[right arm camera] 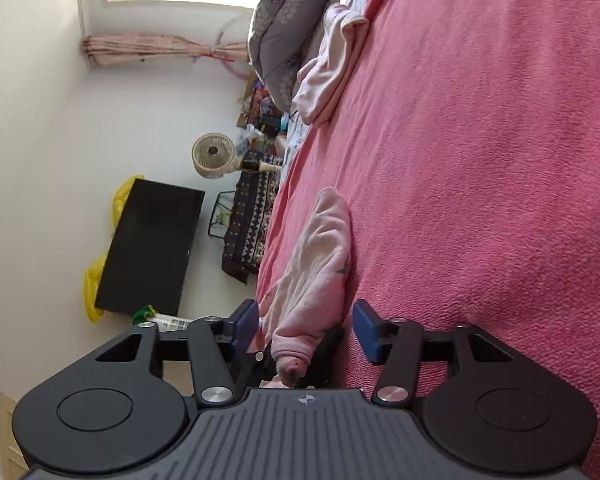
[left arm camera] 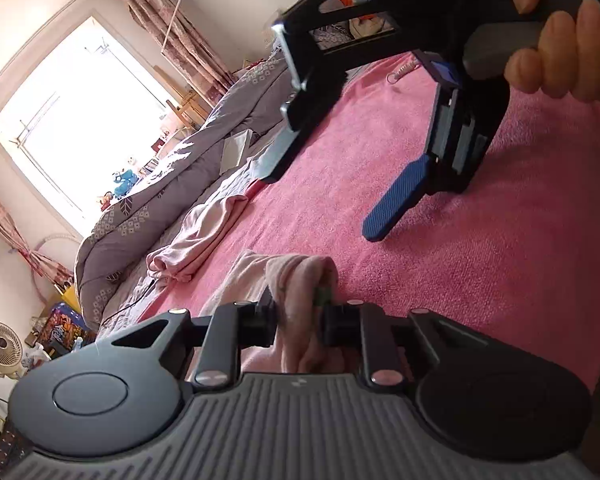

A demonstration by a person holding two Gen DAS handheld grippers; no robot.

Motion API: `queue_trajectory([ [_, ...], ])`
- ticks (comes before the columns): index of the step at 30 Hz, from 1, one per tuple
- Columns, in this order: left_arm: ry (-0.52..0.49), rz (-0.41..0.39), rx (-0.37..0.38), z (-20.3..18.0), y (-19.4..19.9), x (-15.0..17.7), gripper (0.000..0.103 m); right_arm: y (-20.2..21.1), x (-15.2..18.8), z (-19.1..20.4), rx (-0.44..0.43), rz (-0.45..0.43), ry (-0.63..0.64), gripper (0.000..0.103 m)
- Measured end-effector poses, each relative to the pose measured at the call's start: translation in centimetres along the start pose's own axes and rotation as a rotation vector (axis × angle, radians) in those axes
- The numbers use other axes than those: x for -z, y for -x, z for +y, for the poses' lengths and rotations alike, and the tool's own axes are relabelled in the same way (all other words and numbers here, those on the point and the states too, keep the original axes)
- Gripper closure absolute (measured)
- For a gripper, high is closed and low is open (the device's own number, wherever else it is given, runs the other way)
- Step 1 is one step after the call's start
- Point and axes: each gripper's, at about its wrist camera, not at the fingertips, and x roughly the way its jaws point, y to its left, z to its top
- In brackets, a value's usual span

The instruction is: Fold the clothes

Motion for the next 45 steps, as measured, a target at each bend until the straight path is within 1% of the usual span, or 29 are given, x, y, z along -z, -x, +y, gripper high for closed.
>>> queue_trajectory([
  [1, 0.011, -0.004, 0.003, 0.2, 0.2, -0.1, 0.08, -0.8, -0.2, 0.9, 0.022, 0.021, 0.029, 0.021],
  [2, 0.014, -0.008, 0.002, 0.2, 0.5, -0.3, 0.081, -1.8, -0.4, 1.8, 0.061, 0.036, 0.06, 0.015],
  [3, 0.018, -0.013, 0.001, 0.3, 0.7, -0.4, 0.081, -2.8, -0.5, 2.6, 0.103, 0.05, 0.091, 0.014],
  [5, 0.029, -0.016, 0.011, 0.5, 0.9, -0.5, 0.081, -4.3, -0.9, 3.3, 0.176, 0.058, 0.1, 0.015],
  [6, 0.034, -0.016, 0.019, 0.6, 0.9, -0.4, 0.081, -5.0, -1.0, 3.4, 0.19, 0.06, 0.099, 0.018],
  [7, 0.037, -0.016, 0.026, 0.6, 0.9, -0.4, 0.081, -5.7, -1.0, 3.5, 0.202, 0.063, 0.097, 0.041],
  [8, 0.032, -0.016, 0.031, 0.6, 1.0, -0.3, 0.081, -6.1, -0.9, 3.2, 0.189, 0.072, 0.069, 0.077],
  [9, 0.023, -0.017, 0.033, 0.4, 1.0, -0.2, 0.081, -6.5, -0.8, 2.8, 0.173, 0.082, 0.036, 0.088],
  [10, 0.007, -0.017, 0.032, 0.2, 1.0, -0.1, 0.078, -6.9, -0.7, 2.4, 0.158, 0.092, 0.004, 0.089],
  [11, -0.019, -0.019, 0.017, -0.1, 0.8, 0.0, 0.064, -7.0, -0.5, 2.0, 0.152, 0.09, -0.005, 0.089],
  [12, -0.052, -0.025, -0.008, -0.7, 0.6, 0.0, 0.057, -6.9, -0.4, 1.7, 0.15, 0.083, -0.013, 0.09],
  [13, -0.085, -0.032, -0.033, -1.4, 0.3, 0.1, 0.037, -6.7, -0.3, 1.2, 0.14, 0.081, -0.029, 0.09],
  [14, -0.12, -0.042, -0.06, -2.0, 0.0, 0.1, 0.029, -6.5, -0.3, 0.8, 0.13, 0.079, -0.047, 0.09],
  [15, -0.144, -0.056, -0.076, -2.6, -0.2, 0.2, 0.032, -6.5, -0.4, 0.6, 0.124, 0.077, -0.059, 0.09],
  [16, -0.144, -0.056, -0.064, -3.0, -0.4, 0.1, 0.046, -6.7, -0.5, 0.7, 0.122, 0.075, -0.063, 0.09],
  [17, -0.145, -0.056, -0.053, -3.3, -0.6, 0.1, 0.072, -6.8, -0.6, 0.8, 0.124, 0.071, -0.057, 0.09],
  [20, -0.129, -0.066, -0.029, -3.9, -0.9, 0.3, 0.076, -6.8, -0.8, 0.9, 0.148, 0.062, -0.029, 0.09],
  [24, -0.079, -0.093, -0.015, -3.8, -1.0, 1.0, 0.084, -6.8, -1.2, 0.0, 0.12, 0.045, -0.03, 0.09],
  [28, -0.065, -0.098, -0.021, -4.2, -0.8, 1.1, 0.086, -7.5, -2.0, -0.3, 0.109, 0.003, -0.006, 0.09],
  [36, -0.068, -0.099, -0.03, -4.7, -0.4, 1.3, 0.087, -9.9, -4.3, -0.3, 0.12, -0.036, -0.004, 0.091],
  [40, -0.063, -0.101, -0.024, -4.6, -0.4, 1.4, 0.087, -10.7, -4.8, 0.0, 0.131, -0.042, 0.005, 0.09],
  [42, -0.068, -0.102, -0.02, -4.5, -0.3, 1.4, 0.087, -10.5, -4.9, -0.1, 0.105, -0.028, 0.016, 0.088],
  [45, -0.079, -0.105, -0.014, -4.4, -0.3, 1.5, 0.087, -9.9, -5.2, -0.6, 0.061, -0.022, -0.009, 0.086],
])
